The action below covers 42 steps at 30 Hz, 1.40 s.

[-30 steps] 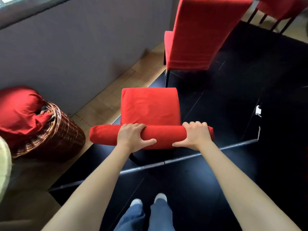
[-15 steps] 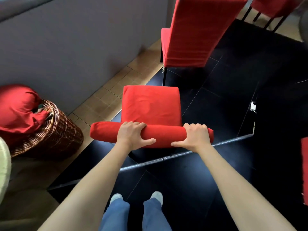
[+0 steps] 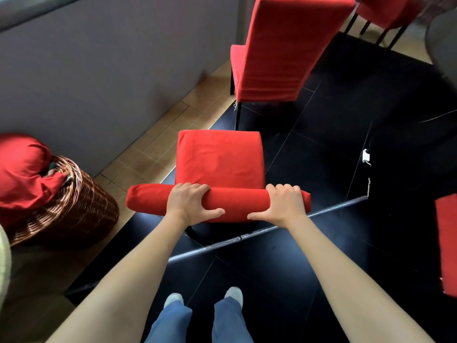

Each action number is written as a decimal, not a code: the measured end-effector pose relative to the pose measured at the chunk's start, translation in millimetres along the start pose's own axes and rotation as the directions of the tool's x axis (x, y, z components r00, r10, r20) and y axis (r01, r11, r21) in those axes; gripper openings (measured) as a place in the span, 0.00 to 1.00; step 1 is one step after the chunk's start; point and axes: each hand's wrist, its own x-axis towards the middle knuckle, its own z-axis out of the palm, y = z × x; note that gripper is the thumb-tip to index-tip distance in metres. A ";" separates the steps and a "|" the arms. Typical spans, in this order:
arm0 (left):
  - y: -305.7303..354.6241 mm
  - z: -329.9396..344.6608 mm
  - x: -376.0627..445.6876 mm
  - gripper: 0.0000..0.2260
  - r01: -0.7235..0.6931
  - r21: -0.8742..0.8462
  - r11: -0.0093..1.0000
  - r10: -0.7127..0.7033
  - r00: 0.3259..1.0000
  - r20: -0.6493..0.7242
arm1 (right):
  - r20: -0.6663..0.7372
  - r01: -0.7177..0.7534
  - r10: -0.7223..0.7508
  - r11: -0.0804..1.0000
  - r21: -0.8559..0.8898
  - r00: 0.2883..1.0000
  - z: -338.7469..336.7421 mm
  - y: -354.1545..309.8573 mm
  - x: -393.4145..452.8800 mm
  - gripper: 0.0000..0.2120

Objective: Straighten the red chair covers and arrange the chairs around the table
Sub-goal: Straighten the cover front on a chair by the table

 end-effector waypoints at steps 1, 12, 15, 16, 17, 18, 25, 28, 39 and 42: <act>-3.6 -1.4 -0.4 0.38 -0.003 -0.002 1.000 0.003 1.000 0.004 | -0.001 -0.005 0.005 1.000 0.003 1.000 -0.7 -3.9 -0.7 0.47; -42.5 -13.7 -14.3 0.38 -0.053 -0.008 0.999 0.053 0.999 0.012 | 0.016 -0.036 0.036 0.999 -0.016 0.999 -5.7 -50.0 -14.4 0.49; -47.6 -16.3 -17.0 0.38 -0.074 -0.018 0.997 0.075 0.997 0.022 | 0.022 -0.072 0.073 0.997 -0.020 0.997 -6.1 -58.5 -21.0 0.49; -48.8 -16.5 -18.0 0.39 -0.083 -0.020 0.996 0.084 0.996 0.027 | 0.022 -0.088 0.088 0.996 -0.014 0.996 -5.5 -61.0 -24.2 0.48; -49.5 -16.4 -19.1 0.39 -0.095 -0.019 0.995 0.095 0.995 0.032 | 0.020 -0.103 0.103 0.995 -0.006 0.994 -4.4 -63.1 -28.6 0.47; -50.1 -16.2 -20.3 0.39 -0.111 -0.013 0.994 0.112 0.993 0.037 | 0.021 -0.120 0.120 0.993 0.001 0.993 -2.5 -65.3 -34.0 0.47; -59.5 -17.2 -35.9 0.41 -0.262 0.011 0.965 0.260 0.962 0.086 | 0.011 -0.254 0.254 0.966 0.047 0.967 10.7 -95.5 -83.0 0.46; -65.7 -20.9 -42.3 0.43 -0.307 0.017 0.951 0.304 0.947 0.105 | 0.006 -0.305 0.306 0.950 0.070 0.952 11.2 -112.8 -98.3 0.47; -72.6 -28.6 -54.3 0.44 -0.377 0.041 0.925 0.368 0.918 0.151 | 0.030 -0.372 0.371 0.926 0.072 0.928 10.9 -140.2 -123.4 0.47; -75.6 -27.8 -60.1 0.42 -0.394 0.027 0.919 0.386 0.911 0.142 | 0.024 -0.387 0.386 0.919 0.076 0.922 13.1 -145.0 -126.8 0.46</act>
